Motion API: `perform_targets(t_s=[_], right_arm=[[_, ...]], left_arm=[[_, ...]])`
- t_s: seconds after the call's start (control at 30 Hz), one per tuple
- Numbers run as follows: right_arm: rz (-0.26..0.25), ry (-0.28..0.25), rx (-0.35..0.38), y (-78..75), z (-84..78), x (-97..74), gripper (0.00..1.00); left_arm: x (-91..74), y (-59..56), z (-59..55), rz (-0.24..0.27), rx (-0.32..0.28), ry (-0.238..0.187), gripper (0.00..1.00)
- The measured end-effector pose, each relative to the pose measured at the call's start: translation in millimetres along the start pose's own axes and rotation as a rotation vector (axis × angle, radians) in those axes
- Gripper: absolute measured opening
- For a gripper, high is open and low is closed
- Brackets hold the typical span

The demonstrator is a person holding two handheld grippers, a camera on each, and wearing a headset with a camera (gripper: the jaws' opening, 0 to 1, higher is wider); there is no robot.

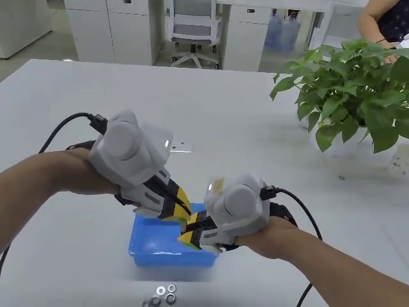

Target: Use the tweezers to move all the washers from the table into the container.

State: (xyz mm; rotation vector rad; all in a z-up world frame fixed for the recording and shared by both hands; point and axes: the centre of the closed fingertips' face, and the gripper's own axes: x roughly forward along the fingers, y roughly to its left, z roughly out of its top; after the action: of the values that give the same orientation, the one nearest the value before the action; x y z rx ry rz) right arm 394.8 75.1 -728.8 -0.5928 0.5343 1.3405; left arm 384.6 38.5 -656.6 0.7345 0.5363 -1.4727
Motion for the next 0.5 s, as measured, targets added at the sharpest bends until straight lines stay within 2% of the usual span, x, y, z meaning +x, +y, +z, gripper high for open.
perform_targets(t_s=[0.5], right_arm=[[0.022, 0.022, 0.012, -14.2, -20.1, 16.3, 0.10]], left_arm=[[19.5, 14.6, -16.1, -0.012, -0.023, 0.006, 0.06]])
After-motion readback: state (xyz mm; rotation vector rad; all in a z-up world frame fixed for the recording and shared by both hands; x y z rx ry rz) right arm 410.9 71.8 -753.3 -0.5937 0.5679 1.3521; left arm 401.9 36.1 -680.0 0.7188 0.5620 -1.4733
